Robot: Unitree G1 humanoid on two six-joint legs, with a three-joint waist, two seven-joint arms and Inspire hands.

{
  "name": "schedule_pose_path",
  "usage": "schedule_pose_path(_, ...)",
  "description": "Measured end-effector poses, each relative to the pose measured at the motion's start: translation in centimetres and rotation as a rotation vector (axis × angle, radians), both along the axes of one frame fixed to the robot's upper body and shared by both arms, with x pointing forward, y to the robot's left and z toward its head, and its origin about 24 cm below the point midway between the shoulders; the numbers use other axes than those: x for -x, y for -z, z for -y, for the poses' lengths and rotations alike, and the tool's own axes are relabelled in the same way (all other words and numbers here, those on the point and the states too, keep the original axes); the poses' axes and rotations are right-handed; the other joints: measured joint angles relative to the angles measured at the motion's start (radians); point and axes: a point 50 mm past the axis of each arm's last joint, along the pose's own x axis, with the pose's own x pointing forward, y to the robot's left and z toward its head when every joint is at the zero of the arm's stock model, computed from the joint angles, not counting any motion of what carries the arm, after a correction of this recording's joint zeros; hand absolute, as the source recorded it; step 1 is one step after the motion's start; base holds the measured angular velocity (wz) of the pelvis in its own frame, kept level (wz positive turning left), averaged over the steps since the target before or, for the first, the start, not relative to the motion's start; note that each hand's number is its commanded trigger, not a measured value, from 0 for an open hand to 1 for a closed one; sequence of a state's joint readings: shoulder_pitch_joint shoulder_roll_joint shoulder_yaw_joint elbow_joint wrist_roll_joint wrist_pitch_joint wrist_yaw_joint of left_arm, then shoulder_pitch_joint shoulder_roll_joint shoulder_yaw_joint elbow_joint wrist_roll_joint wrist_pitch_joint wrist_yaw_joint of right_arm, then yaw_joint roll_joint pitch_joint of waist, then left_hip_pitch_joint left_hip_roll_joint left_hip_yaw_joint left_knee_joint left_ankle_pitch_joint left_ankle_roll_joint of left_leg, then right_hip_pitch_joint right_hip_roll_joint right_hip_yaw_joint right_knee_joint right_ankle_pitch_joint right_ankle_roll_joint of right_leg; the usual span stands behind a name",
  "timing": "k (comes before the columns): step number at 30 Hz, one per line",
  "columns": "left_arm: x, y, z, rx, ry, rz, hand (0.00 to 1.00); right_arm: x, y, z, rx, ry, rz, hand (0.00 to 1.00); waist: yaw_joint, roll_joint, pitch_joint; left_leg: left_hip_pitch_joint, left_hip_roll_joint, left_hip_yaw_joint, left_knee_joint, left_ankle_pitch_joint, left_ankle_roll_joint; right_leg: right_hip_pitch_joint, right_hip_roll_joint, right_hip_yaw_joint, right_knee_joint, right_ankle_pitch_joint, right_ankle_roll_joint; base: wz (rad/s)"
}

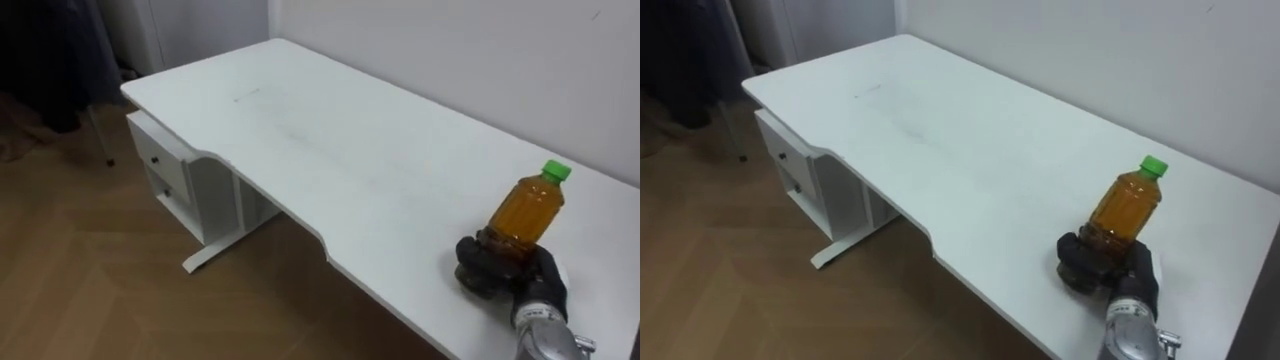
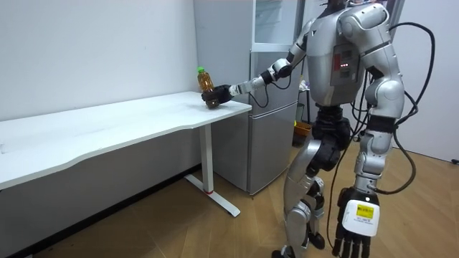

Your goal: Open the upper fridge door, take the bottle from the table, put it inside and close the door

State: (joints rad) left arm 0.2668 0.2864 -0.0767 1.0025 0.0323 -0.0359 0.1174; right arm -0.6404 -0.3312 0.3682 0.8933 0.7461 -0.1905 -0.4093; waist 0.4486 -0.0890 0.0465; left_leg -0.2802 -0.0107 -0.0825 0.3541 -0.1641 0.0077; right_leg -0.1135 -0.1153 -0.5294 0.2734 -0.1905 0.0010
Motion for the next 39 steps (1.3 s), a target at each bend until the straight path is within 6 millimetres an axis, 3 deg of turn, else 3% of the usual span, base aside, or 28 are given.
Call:
schedule_pose_path(4, 1.1, 0.1, 0.1, 0.002, -0.05, -0.009, 0.0, 1.6, 0.2, -2.2, -0.016, -0.154, 0.054, 1.0, -0.038, -0.001, -0.0026, 0.046, 0.001, 0.04, -0.031, -0.001, 0.002, 0.019, 0.006, 0.037, -0.007, 0.003, 0.004, -0.26)
schedule_pose_path(8, 1.2, 0.0, 0.0, -0.002, -0.097, 0.014, 0.0, 3.0, -1.6, -4.1, 0.019, -0.304, 0.153, 1.0, -0.098, -0.001, -0.0121, 0.072, 0.021, 0.083, -0.049, -0.001, 0.002, 0.021, 0.012, 0.072, -0.018, 0.013, -0.001, -0.33)
schedule_pose_path(9, 1.2, 0.0, 0.0, -0.003, -0.097, 0.016, 0.0, 3.1, -1.9, -4.2, 0.034, -0.32, 0.166, 1.0, -0.104, -0.001, -0.0121, 0.082, 0.022, 0.091, -0.052, -0.001, 0.002, 0.026, 0.013, 0.079, -0.018, 0.013, -0.001, -0.3)
schedule_pose_path(11, 1.9, 0.1, 0.0, -0.005, -0.11, 0.006, 0.0, 3.1, -2.6, -4.4, 0.086, -0.347, 0.198, 1.0, -0.139, 0.001, -0.0248, 0.129, 0.024, 0.114, -0.07, -0.001, 0.002, 0.056, 0.014, 0.102, -0.02, 0.013, 0.0, -0.28)
schedule_pose_path(13, 2.2, 0.1, 0.1, -0.002, -0.112, -0.002, 0.0, 3.3, -3.4, -4.2, 0.103, -0.342, 0.231, 1.0, -0.149, 0.001, -0.0327, 0.167, 0.024, 0.133, -0.092, -0.001, 0.002, 0.075, 0.015, 0.116, -0.02, 0.013, 0.001, -0.26)
schedule_pose_path(18, 2.6, 0.3, 0.7, 0.007, -0.093, -0.022, 0.0, 3.9, -6.2, -4.0, 0.163, -0.352, 0.358, 1.0, -0.188, 0.007, -0.0396, 0.226, 0.03, 0.16, -0.115, -0.002, 0.002, 0.109, 0.02, 0.147, -0.023, 0.015, 0.002, -0.19)
schedule_pose_path(20, 2.9, 0.4, 0.8, 0.014, -0.075, -0.038, 0.0, 4.5, -7.9, -4.6, 0.221, -0.395, 0.439, 1.0, -0.224, 0.016, -0.0434, 0.238, 0.033, 0.165, -0.117, -0.002, 0.002, 0.119, 0.021, 0.149, -0.025, 0.016, 0.0, -0.07)
schedule_pose_path(23, 3.1, 0.4, 0.9, 0.021, -0.06, -0.049, 0.0, 5.0, -9.5, -5.1, 0.225, -0.432, 0.512, 1.0, -0.25, 0.031, -0.0492, 0.267, 0.034, 0.182, -0.132, -0.002, 0.001, 0.135, 0.024, 0.165, -0.024, 0.017, -0.001, -0.16)
schedule_pose_path(32, 3.0, 0.5, 1.2, 0.045, -0.005, -0.068, 0.0, 7.0, -12.5, -5.0, 0.252, -0.468, 0.655, 1.0, -0.309, 0.032, -0.0479, 0.3, 0.032, 0.213, -0.141, -0.004, -0.001, 0.133, 0.035, 0.228, -0.031, 0.014, 0.001, -0.13)
schedule_pose_path(39, 3.1, 0.6, 1.3, 0.064, -0.001, -0.074, 0.0, 8.0, -14.3, -4.2, 0.255, -0.466, 0.736, 1.0, -0.365, 0.036, -0.0443, 0.312, 0.034, 0.222, -0.157, -0.006, -0.002, 0.142, 0.039, 0.239, -0.031, 0.014, 0.001, -0.06)
